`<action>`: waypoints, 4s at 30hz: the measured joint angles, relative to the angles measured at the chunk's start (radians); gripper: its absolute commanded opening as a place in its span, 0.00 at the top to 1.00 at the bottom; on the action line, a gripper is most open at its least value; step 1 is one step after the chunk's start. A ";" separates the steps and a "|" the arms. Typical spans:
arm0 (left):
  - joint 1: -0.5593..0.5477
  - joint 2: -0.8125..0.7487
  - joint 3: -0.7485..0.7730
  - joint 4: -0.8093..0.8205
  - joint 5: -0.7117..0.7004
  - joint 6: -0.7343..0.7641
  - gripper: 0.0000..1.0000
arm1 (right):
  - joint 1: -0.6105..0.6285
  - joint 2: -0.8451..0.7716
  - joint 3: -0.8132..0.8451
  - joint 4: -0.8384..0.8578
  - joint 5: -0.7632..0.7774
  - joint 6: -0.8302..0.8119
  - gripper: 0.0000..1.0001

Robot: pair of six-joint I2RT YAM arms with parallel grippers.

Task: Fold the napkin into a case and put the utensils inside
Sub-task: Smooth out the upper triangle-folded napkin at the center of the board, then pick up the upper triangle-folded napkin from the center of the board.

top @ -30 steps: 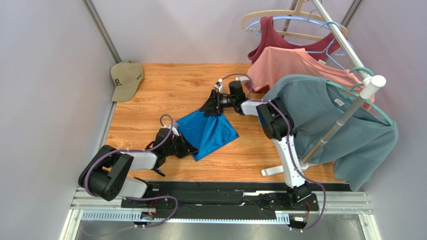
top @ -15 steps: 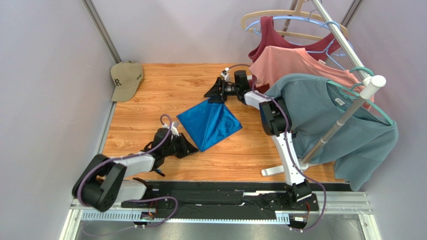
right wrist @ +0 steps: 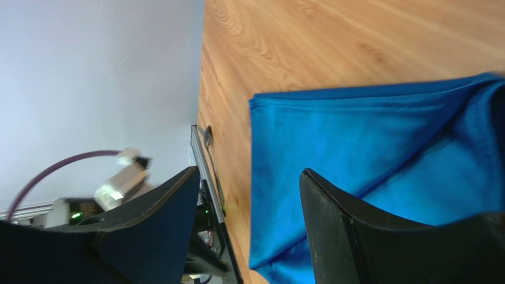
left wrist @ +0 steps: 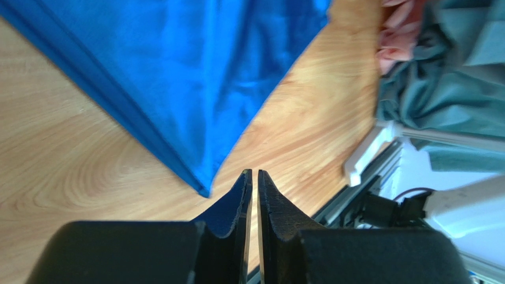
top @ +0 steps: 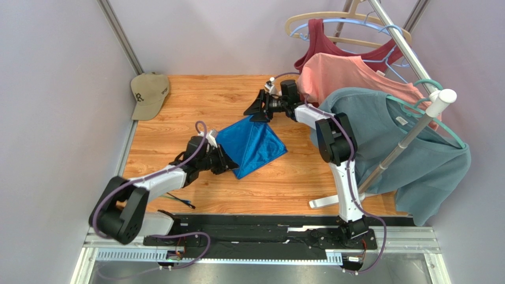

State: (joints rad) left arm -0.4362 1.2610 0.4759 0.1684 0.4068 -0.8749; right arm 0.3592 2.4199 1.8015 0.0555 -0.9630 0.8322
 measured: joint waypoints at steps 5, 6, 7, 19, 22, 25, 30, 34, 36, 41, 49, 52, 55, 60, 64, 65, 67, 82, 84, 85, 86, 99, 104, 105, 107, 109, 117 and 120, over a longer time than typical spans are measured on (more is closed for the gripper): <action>-0.003 0.186 -0.033 0.111 0.042 -0.021 0.87 | 0.015 -0.126 -0.103 0.002 0.004 -0.025 0.34; -0.005 0.213 -0.049 0.139 0.045 -0.029 0.88 | 0.019 -0.144 -0.121 0.005 0.005 -0.033 0.34; -0.008 0.238 -0.066 0.165 0.049 -0.038 0.88 | 0.021 -0.158 -0.136 0.004 0.008 -0.042 0.34; 0.028 -0.169 0.063 -0.218 -0.044 0.035 0.30 | 0.209 -0.437 -0.379 -0.391 0.435 -0.413 0.32; 0.148 -0.215 0.233 -0.373 -0.118 0.062 0.30 | 0.314 -0.524 -0.426 -0.472 0.597 -0.492 0.32; 0.242 -0.125 0.358 -0.497 -0.187 0.083 0.35 | 0.417 -0.575 -0.435 -0.533 0.761 -0.561 0.32; 0.262 0.182 0.499 -0.626 -0.229 0.117 0.40 | 0.529 -0.591 -0.424 -0.606 0.953 -0.640 0.32; 0.267 0.359 0.542 -0.630 -0.233 0.122 0.36 | 0.529 -0.591 -0.424 -0.648 0.998 -0.660 0.33; 0.268 0.412 0.562 -0.633 -0.243 0.122 0.36 | 0.528 -0.591 -0.426 -0.649 0.999 -0.661 0.33; 0.268 0.509 0.644 -0.628 -0.251 0.119 0.36 | 0.532 -0.591 -0.455 -0.647 0.996 -0.661 0.33; 0.268 0.581 0.698 -0.622 -0.290 0.112 0.41 | 0.550 -0.591 -0.461 -0.647 0.990 -0.661 0.34; 0.268 0.606 0.745 -0.653 -0.318 0.097 0.45 | 0.557 -0.589 -0.457 -0.649 0.991 -0.661 0.34; 0.268 0.636 0.794 -0.676 -0.335 0.085 0.47 | 0.570 -0.581 -0.443 -0.650 0.991 -0.661 0.34; 0.268 0.665 0.835 -0.706 -0.341 0.066 0.45 | 0.599 -0.573 -0.422 -0.650 0.990 -0.661 0.34; 0.259 0.667 0.836 -0.739 -0.346 0.060 0.44 | 0.611 -0.573 -0.418 -0.649 0.989 -0.661 0.34; 0.254 0.668 0.836 -0.748 -0.355 0.060 0.44 | 0.613 -0.573 -0.418 -0.650 0.989 -0.661 0.34; 0.246 0.668 0.838 -0.764 -0.369 0.058 0.45 | 0.614 -0.573 -0.418 -0.649 0.989 -0.661 0.34; 0.217 0.720 0.925 -0.816 -0.461 0.087 1.00 | 0.655 -0.502 -0.377 -0.641 0.927 -0.673 0.32; 0.217 0.719 0.918 -0.806 -0.460 0.097 1.00 | 0.663 -0.478 -0.365 -0.641 0.919 -0.673 0.32; 0.217 0.718 0.912 -0.799 -0.460 0.100 1.00 | 0.667 -0.468 -0.359 -0.642 0.919 -0.673 0.32; 0.217 0.716 0.904 -0.791 -0.460 0.105 1.00 | 0.673 -0.456 -0.350 -0.642 0.922 -0.673 0.32; 0.217 0.689 0.855 -0.724 -0.438 0.156 1.00 | 0.705 -0.357 -0.269 -0.649 0.985 -0.671 0.51; 0.217 0.687 0.851 -0.715 -0.436 0.156 1.00 | 0.705 -0.332 -0.269 -0.649 1.015 -0.669 0.64; 0.217 0.687 0.851 -0.713 -0.435 0.156 1.00 | 0.705 -0.332 -0.269 -0.648 1.018 -0.666 0.65; 0.217 0.686 0.848 -0.708 -0.435 0.156 1.00 | 0.706 -0.332 -0.270 -0.649 1.024 -0.660 0.68; 0.217 0.682 0.841 -0.700 -0.434 0.154 1.00 | 0.708 -0.332 -0.271 -0.648 1.027 -0.653 0.75; 0.233 0.612 0.751 -0.655 -0.430 0.122 1.00 | 0.750 -0.309 -0.233 -0.650 1.038 -0.632 1.00; 0.256 0.565 0.710 -0.654 -0.417 0.111 1.00 | 0.781 -0.309 -0.215 -0.671 1.030 -0.626 1.00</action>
State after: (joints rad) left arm -0.1802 1.8263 1.1854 -0.4858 -0.0105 -0.7639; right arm 1.1400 2.1113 1.5864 -0.6159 0.0669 0.2058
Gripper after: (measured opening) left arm 0.008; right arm 0.016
